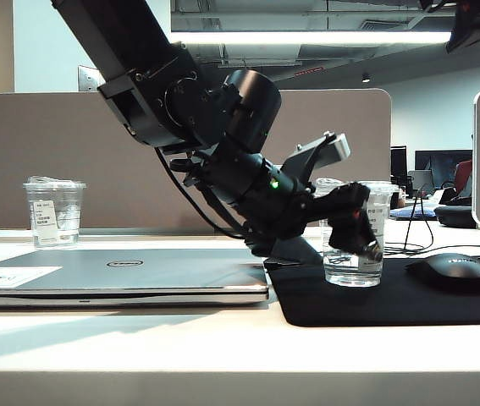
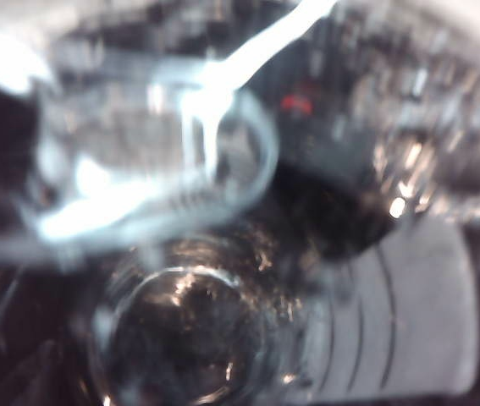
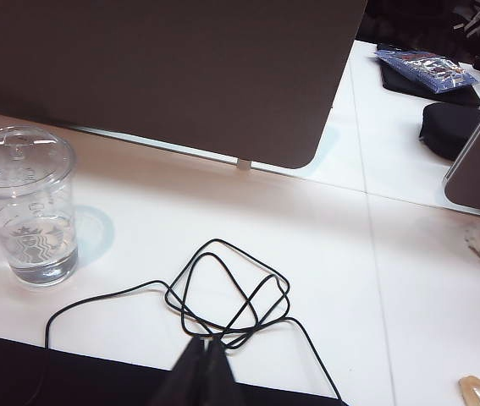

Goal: Pick up the coffee cup on the middle and place it on the right side of the laptop.

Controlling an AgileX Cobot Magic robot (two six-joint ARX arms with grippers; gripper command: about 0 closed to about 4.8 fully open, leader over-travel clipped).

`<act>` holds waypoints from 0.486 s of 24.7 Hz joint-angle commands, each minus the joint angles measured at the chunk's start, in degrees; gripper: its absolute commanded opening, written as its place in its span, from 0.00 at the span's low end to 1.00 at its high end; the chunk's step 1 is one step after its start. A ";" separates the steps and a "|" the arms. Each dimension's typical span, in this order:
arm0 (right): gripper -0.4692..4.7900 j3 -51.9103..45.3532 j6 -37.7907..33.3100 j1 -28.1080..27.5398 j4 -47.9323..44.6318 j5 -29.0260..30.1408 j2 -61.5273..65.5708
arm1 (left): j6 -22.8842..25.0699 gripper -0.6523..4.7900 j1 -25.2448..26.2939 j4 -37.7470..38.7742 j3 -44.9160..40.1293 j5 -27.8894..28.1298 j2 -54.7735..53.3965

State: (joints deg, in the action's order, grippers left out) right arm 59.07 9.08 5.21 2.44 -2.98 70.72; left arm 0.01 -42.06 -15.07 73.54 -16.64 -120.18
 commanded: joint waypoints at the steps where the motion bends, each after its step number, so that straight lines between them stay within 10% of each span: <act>1: 0.08 0.39 0.17 0.07 -1.16 -0.85 -0.35 | 0.02 1.00 -0.11 3.87 0.13 -0.15 1.77; 12: 0.08 0.39 0.13 0.42 1.79 0.46 -3.63 | 5.44 1.00 0.15 27.65 0.13 2.03 21.90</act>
State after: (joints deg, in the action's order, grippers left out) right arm 59.05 9.08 5.56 4.16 -3.62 67.83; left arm 4.27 -42.04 10.57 73.52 -15.53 -100.64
